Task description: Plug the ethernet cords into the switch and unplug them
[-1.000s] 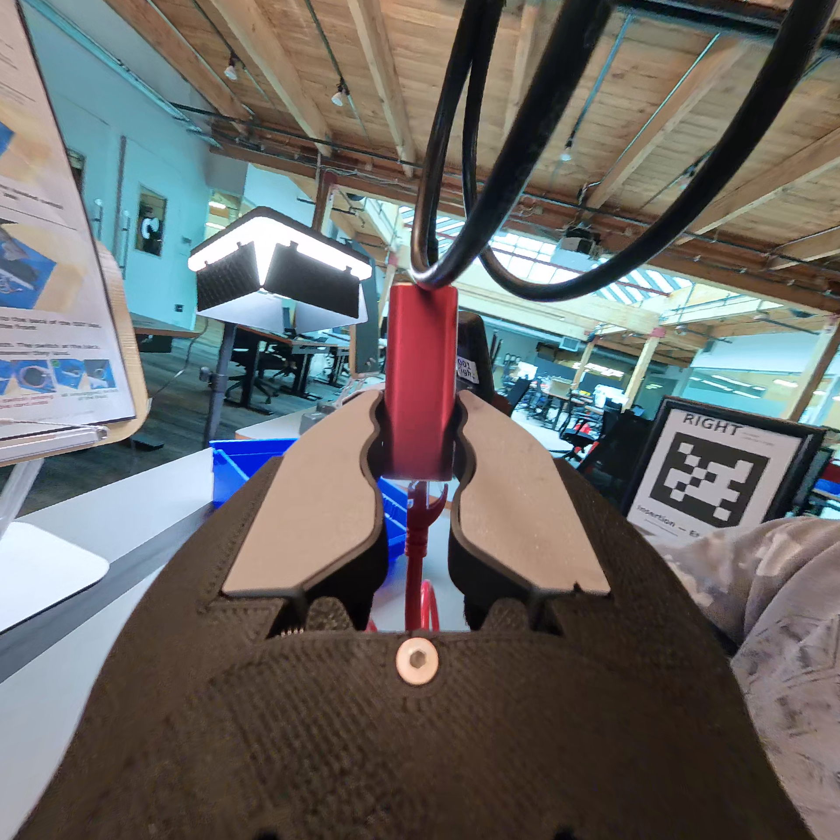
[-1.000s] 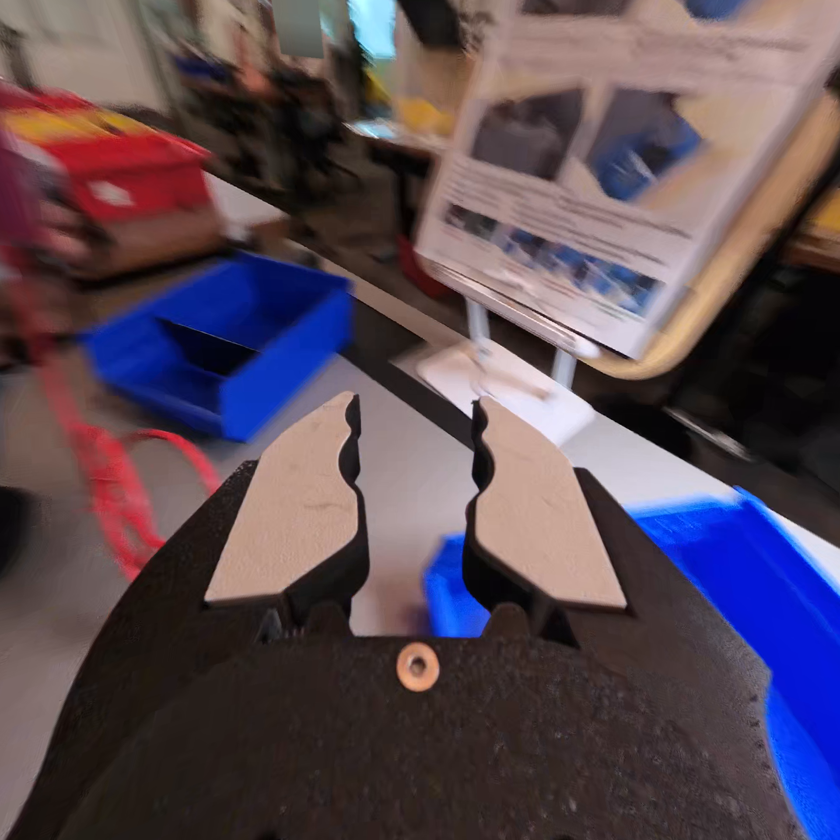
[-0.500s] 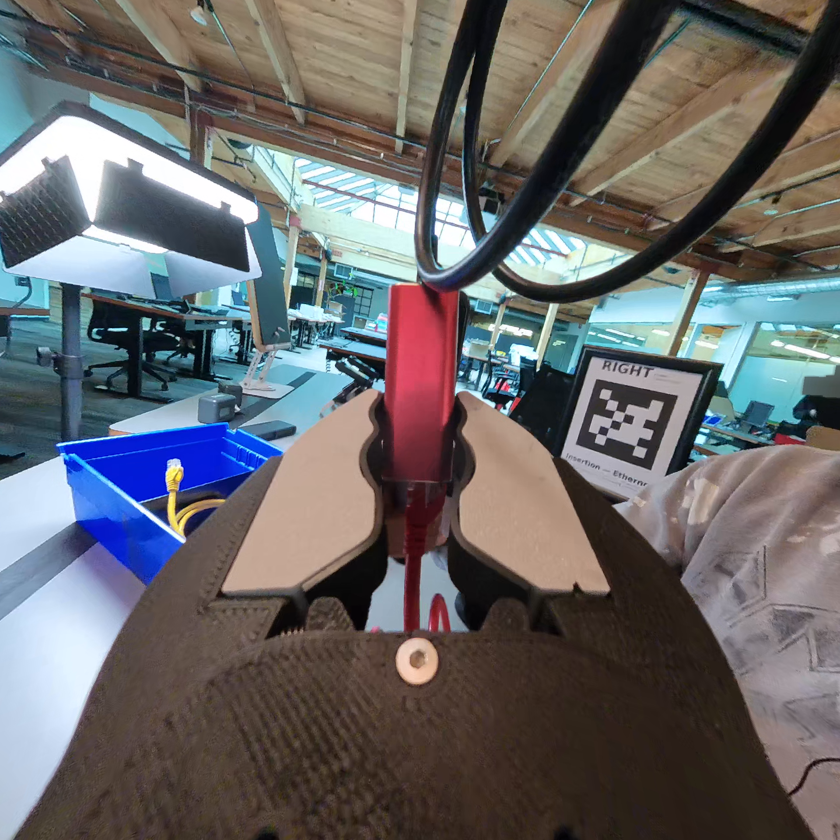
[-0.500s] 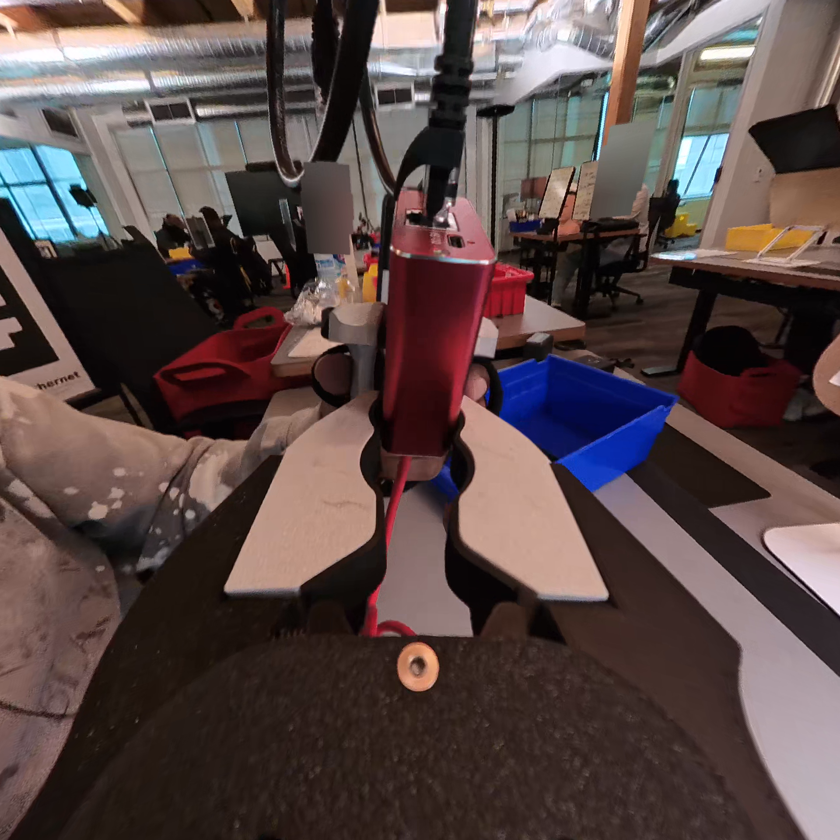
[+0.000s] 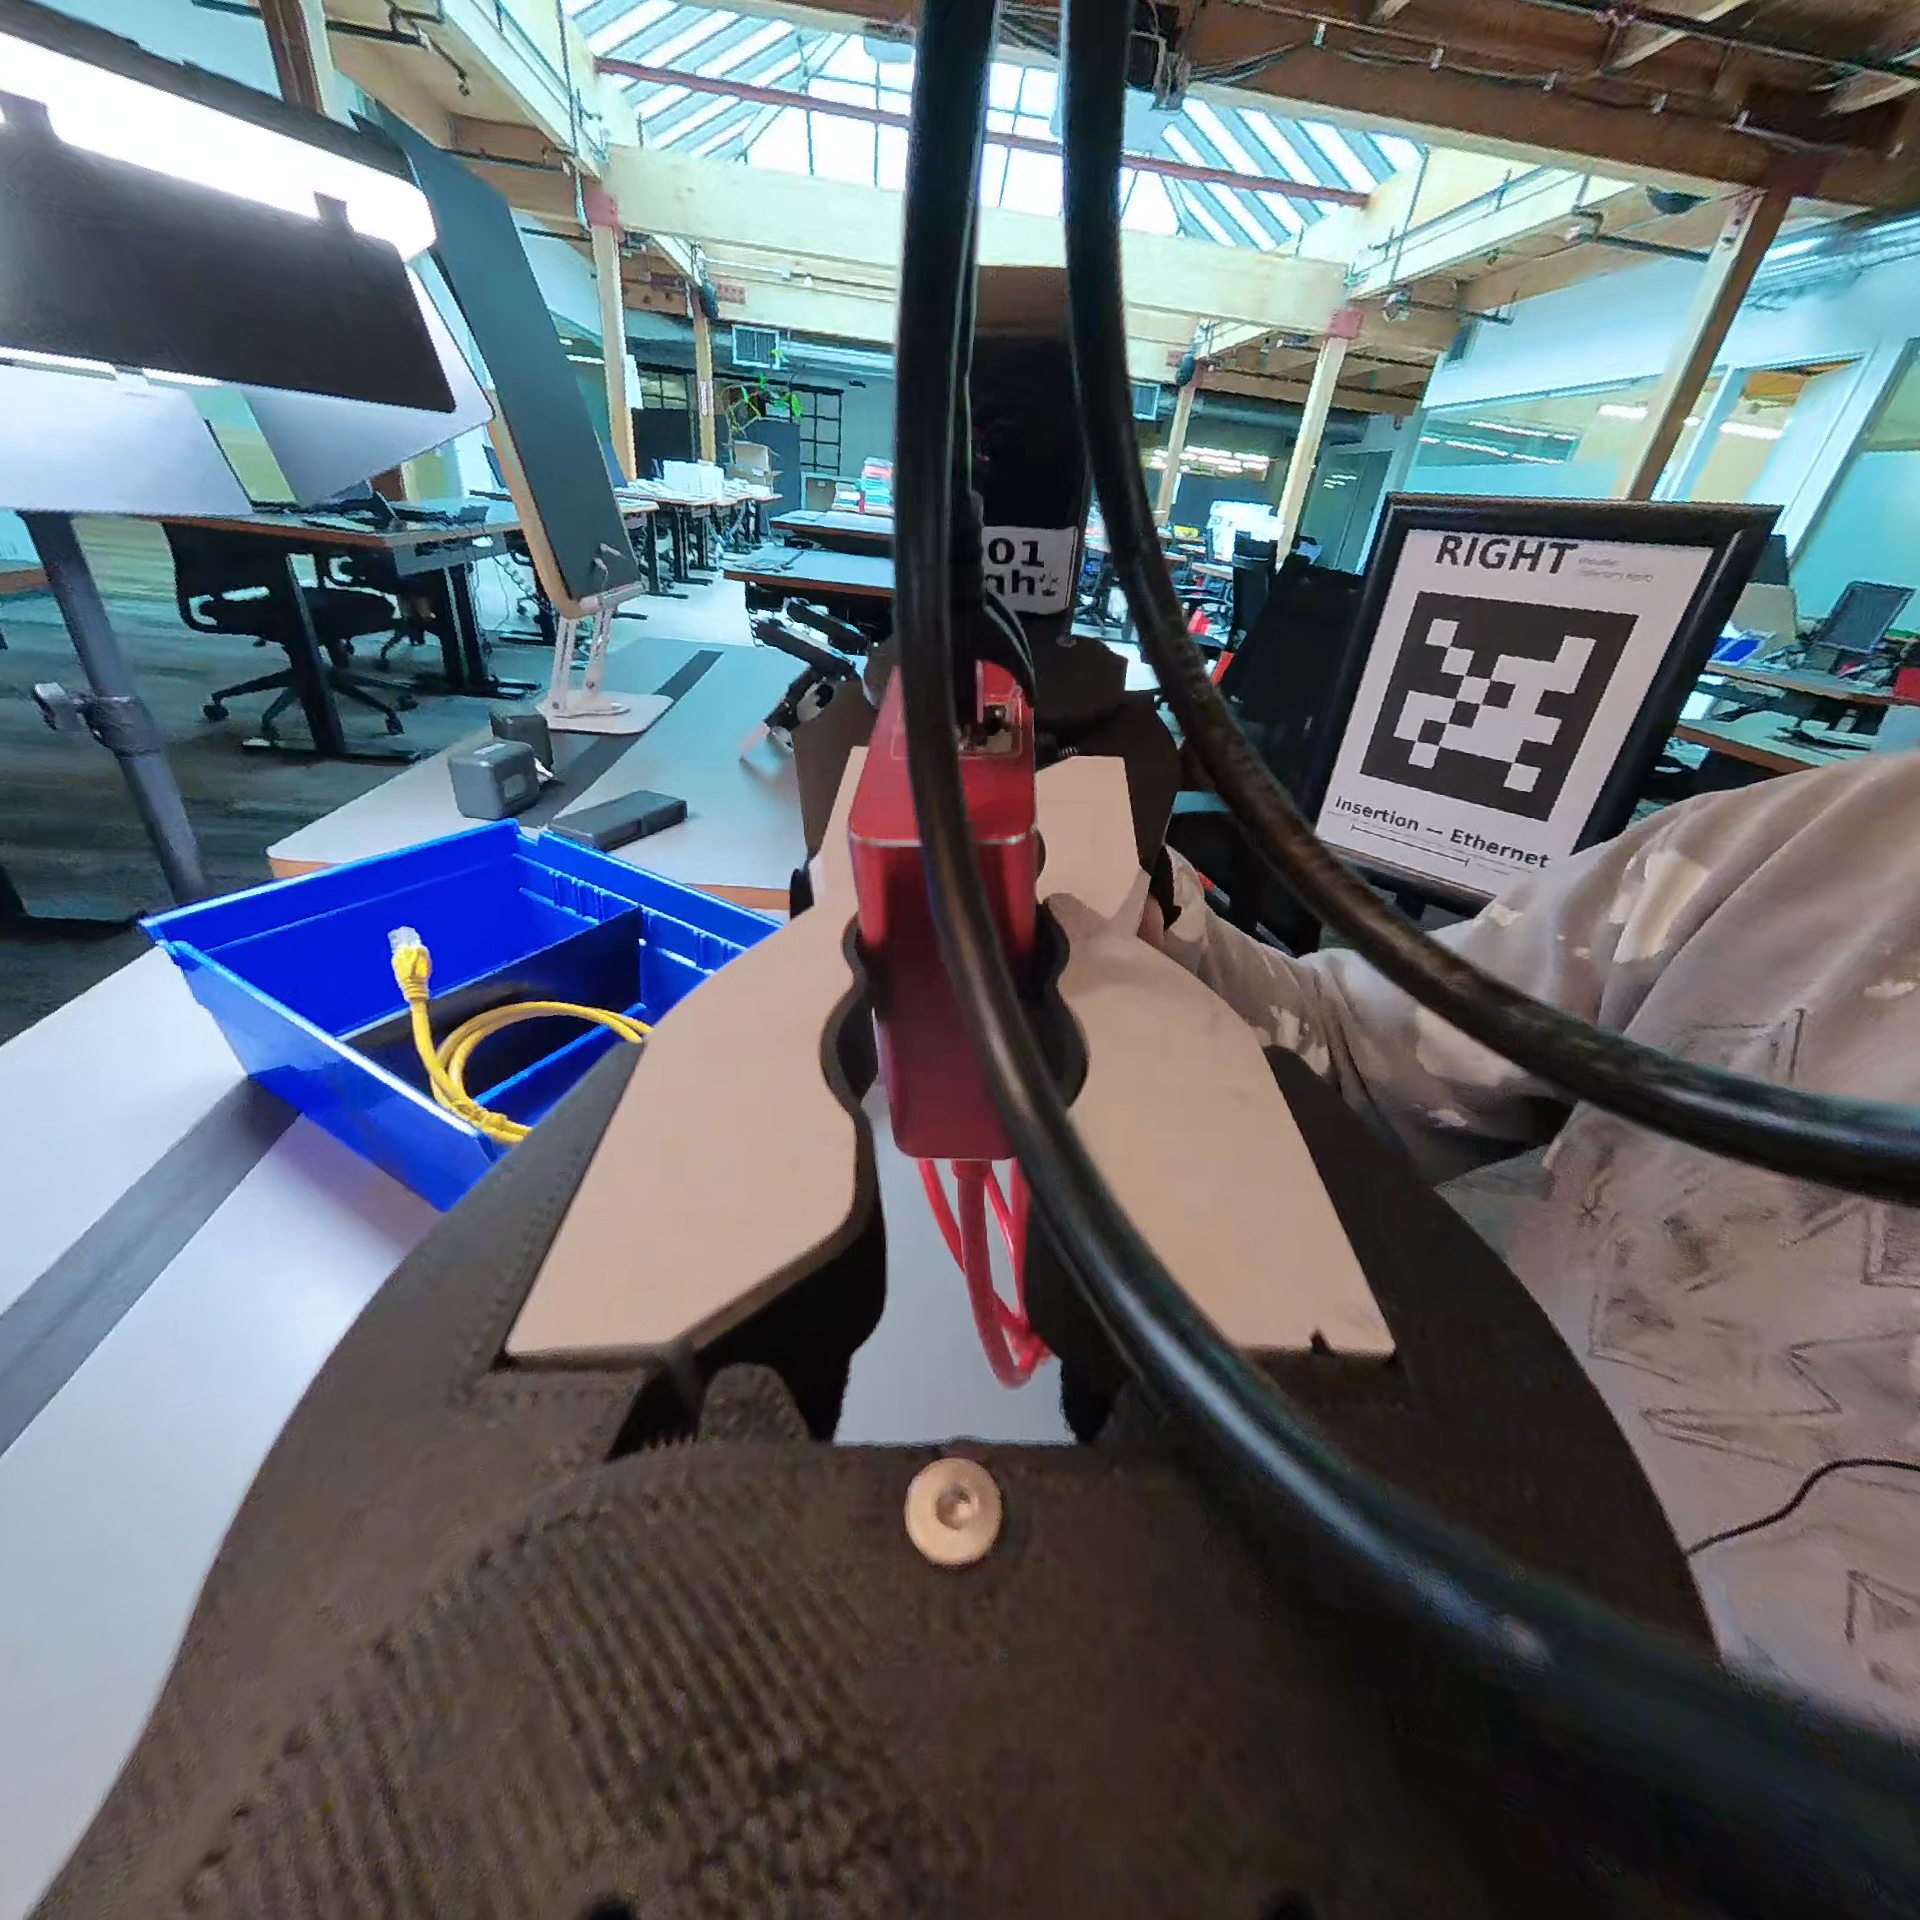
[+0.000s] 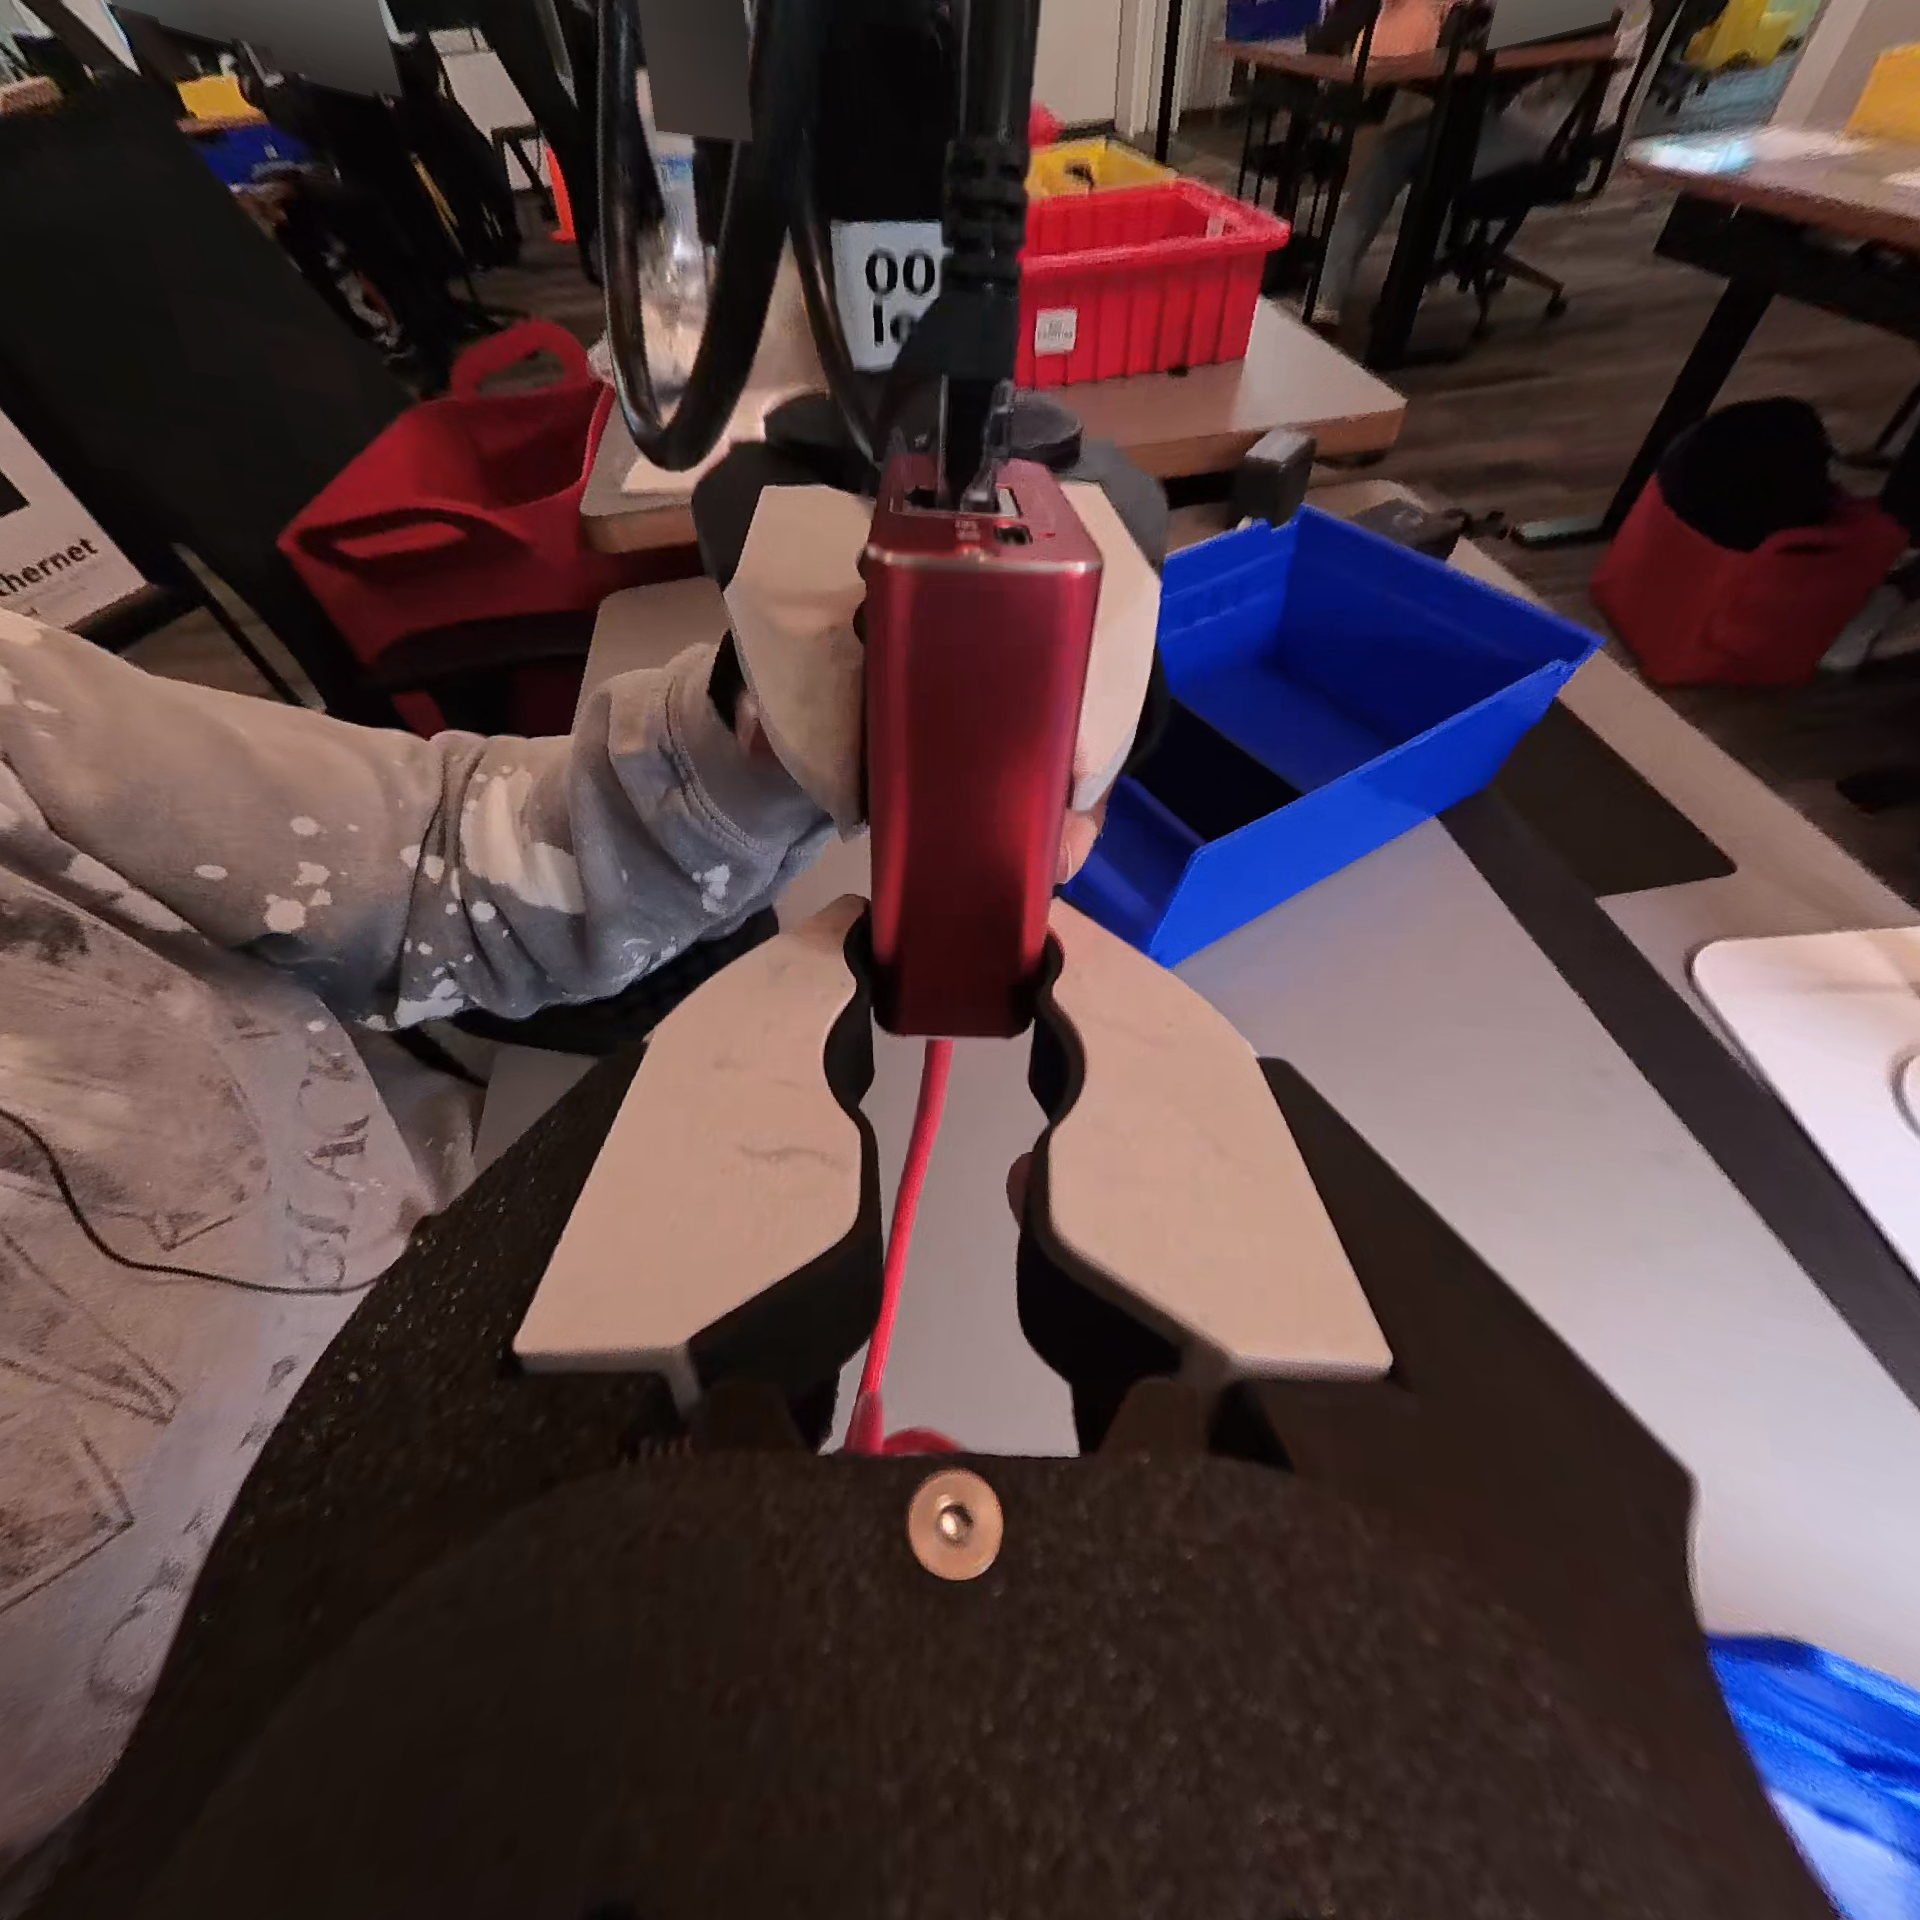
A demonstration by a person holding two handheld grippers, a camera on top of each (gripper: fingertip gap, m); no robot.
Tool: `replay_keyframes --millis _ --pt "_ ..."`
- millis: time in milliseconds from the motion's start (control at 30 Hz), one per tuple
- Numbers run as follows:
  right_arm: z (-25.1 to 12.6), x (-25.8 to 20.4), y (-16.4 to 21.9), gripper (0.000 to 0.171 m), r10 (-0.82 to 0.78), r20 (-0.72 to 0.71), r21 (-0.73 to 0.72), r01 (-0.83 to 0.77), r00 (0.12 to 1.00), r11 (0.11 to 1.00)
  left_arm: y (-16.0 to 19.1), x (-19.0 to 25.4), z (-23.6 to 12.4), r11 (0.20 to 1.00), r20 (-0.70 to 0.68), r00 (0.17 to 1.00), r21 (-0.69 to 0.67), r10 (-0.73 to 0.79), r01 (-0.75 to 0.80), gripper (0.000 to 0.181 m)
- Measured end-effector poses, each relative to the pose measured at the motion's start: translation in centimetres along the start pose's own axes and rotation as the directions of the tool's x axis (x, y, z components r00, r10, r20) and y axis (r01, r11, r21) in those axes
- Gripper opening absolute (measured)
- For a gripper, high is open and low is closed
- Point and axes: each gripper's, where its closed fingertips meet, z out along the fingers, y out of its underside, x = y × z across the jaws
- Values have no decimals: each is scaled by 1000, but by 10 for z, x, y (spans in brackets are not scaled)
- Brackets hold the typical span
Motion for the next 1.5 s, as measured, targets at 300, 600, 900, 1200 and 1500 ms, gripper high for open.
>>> replay_keyframes --millis 300,600,900,1200,1500 --pt "4 5 -26 37 15 -11 237 -12 1000 972 -37 -13 -26 961 30 998 273 -48 38 27" --pt "27 15 -20 31 35 -60 272 -18 998 962 -45 -22 -34 925 30 993 367 -115 96 27" --pt "24 9 -40 15 68 -21 502 -48 997 863 -48 -19 -25 890 40 992 446 -122 91 27" --pt "25 8 -39 14 64 -71 484 -22 995 875 -48 -10 -23 912 88 996 410 -14 -24 28" --pt "26 13 -37 14 106 -17 513 -83 994 855 -46 -10 -23 909 150 985 394 80 -134 27"
